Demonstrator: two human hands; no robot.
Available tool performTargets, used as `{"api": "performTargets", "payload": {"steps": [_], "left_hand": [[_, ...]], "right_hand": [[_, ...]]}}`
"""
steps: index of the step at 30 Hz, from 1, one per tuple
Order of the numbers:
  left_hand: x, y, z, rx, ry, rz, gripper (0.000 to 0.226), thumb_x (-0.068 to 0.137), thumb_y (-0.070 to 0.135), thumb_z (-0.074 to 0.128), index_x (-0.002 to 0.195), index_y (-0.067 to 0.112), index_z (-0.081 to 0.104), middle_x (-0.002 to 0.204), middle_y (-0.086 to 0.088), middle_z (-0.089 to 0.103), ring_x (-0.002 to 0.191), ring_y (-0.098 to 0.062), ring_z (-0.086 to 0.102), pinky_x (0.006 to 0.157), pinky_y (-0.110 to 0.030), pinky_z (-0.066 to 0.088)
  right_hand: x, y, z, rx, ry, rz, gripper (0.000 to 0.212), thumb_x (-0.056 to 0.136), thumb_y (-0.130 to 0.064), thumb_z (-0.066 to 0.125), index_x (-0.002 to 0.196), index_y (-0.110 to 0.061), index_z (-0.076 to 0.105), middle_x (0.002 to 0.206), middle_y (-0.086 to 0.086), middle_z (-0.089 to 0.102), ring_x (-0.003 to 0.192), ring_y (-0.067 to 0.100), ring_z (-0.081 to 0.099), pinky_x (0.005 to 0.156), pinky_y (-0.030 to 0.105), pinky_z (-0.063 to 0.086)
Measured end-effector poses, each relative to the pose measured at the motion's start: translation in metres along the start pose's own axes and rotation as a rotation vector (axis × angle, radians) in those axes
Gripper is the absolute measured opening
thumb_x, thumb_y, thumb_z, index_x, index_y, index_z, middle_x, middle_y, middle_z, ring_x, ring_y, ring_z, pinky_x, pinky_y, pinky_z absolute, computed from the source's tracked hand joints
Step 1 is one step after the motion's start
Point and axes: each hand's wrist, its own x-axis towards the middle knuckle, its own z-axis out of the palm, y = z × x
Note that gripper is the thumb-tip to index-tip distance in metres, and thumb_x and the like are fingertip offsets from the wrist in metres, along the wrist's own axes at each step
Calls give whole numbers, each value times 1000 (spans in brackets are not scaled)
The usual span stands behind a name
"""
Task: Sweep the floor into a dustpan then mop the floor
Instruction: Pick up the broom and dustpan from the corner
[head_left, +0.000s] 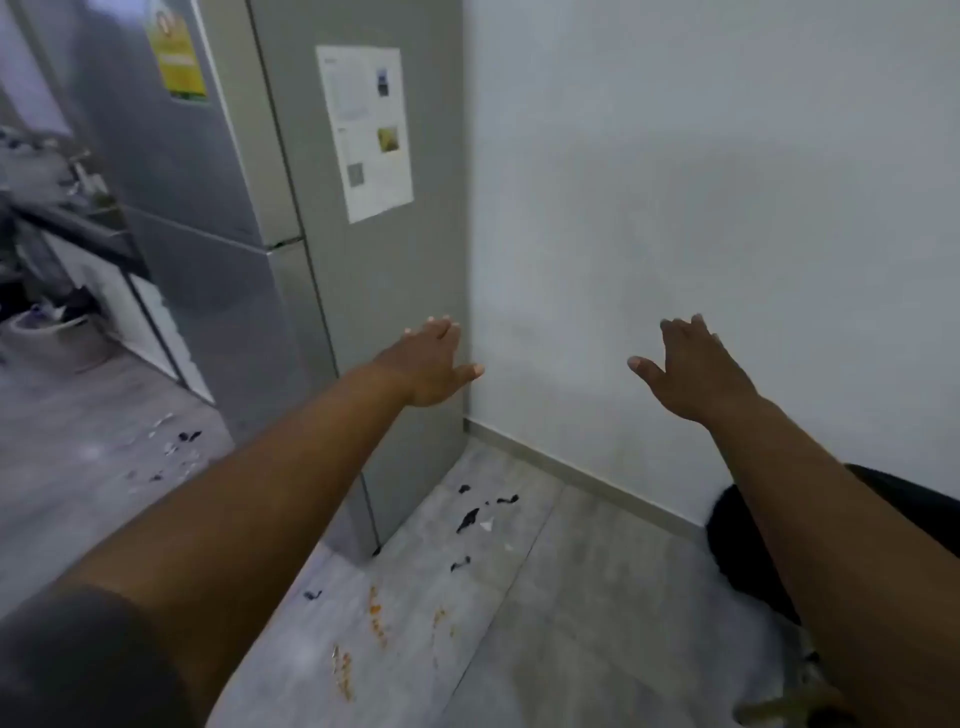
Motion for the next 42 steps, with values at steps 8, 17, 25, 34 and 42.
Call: {"api": "performTargets", "payload": {"steps": [8, 17, 25, 34, 42], "left_hand": [[-65, -104, 46, 10, 51, -168, 82, 100, 58, 34, 158, 6, 7, 166, -11, 1, 153, -25, -1, 123, -44, 3], [-150, -195, 83, 36, 18, -421, 82, 101, 57, 32, 158, 6, 5, 166, -11, -1, 153, -25, -2, 124, -43, 4], [-253, -205, 119, -20, 61, -755, 83, 100, 60, 29, 158, 6, 4, 166, -11, 0, 153, -25, -3, 124, -43, 4], [-379, -147, 158, -60, 98, -1220, 84, 99, 62, 26, 158, 6, 4, 166, -10, 0, 153, -24, -3, 125, -42, 3], [-475, -41, 192, -82, 92, -1551, 82, 100, 60, 29, 158, 7, 6, 166, -10, 2, 153, -24, -1, 124, -43, 5]], "right_hand": [[3, -112, 78, 9, -90, -227, 74, 98, -48, 44, 147, 4, 28, 154, 22, 29, 148, 36, 11, 119, 48, 14], [-4, -246, 151, 82, -190, -469, 74, 98, -46, 47, 150, 3, 25, 156, 23, 25, 148, 37, 10, 120, 47, 14], [-32, -346, 188, 137, -267, -813, 74, 96, -43, 53, 148, 4, 29, 155, 23, 28, 148, 37, 13, 120, 44, 14], [-114, -419, 199, 140, -363, -1302, 76, 98, -52, 42, 153, -3, 19, 161, 14, 17, 150, 32, 3, 122, 41, 7], [-231, -424, 196, 198, -485, -1660, 77, 99, -52, 41, 154, -4, 17, 161, 12, 15, 150, 31, -2, 122, 44, 4]]}}
